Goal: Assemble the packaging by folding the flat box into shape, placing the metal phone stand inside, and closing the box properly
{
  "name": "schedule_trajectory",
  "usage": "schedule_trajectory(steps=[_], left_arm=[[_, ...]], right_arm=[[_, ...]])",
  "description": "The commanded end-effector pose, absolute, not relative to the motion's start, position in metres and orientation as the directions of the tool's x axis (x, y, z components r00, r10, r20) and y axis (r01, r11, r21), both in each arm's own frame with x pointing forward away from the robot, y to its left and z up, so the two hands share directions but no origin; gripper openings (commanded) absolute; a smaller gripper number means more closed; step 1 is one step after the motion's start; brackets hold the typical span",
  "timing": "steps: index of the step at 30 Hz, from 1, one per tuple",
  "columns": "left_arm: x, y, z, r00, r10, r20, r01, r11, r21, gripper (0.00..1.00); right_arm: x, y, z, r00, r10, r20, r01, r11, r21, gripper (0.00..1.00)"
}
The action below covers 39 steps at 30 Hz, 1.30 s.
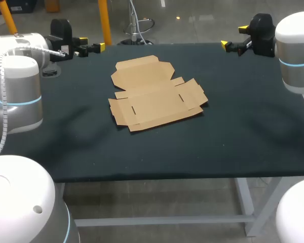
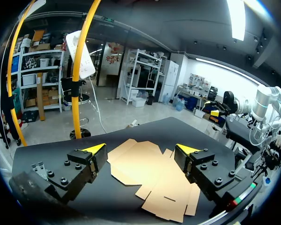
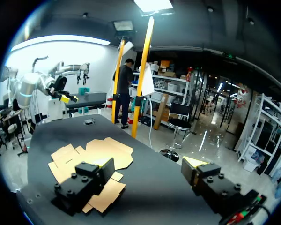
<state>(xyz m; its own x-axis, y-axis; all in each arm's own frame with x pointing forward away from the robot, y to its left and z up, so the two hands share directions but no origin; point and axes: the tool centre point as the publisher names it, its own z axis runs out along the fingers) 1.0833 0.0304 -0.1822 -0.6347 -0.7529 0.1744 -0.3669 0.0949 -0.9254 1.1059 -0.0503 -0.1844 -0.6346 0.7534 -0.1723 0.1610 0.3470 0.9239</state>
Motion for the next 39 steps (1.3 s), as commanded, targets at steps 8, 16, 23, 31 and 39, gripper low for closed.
schedule_trajectory(steps=[8,16,23,31,39], left_arm=[[1.083,0.03,-0.182,-0.633,-0.754,0.174,-0.367,0.095,-0.925,1.0],[1.083,0.03,-0.182,-0.633,-0.754,0.174,-0.367,0.095,-0.925,1.0],[1.083,0.03,-0.182,-0.633,-0.754,0.174,-0.367,0.095,-0.925,1.0],[1.072,0.026,-0.172,-0.645,-0.741,0.186,-0.401,0.121,-0.908,1.0],[1.037,0.03,-0.17,-0.577,-0.767,0.28,-0.561,0.123,-0.818,1.0]], right_arm=[[1.105,-0.05,-0.185,-0.634,0.754,-0.173,0.159,0.346,0.925,1.0],[1.105,-0.05,-0.185,-0.634,0.754,-0.173,0.159,0.346,0.925,1.0],[1.105,-0.05,-0.185,-0.634,0.754,-0.173,0.159,0.346,0.925,1.0],[1.1,-0.049,-0.184,-0.632,0.767,-0.11,0.266,0.348,0.899,1.0],[1.075,-0.058,-0.187,-0.604,0.797,-0.019,0.429,0.344,0.835,1.0]])
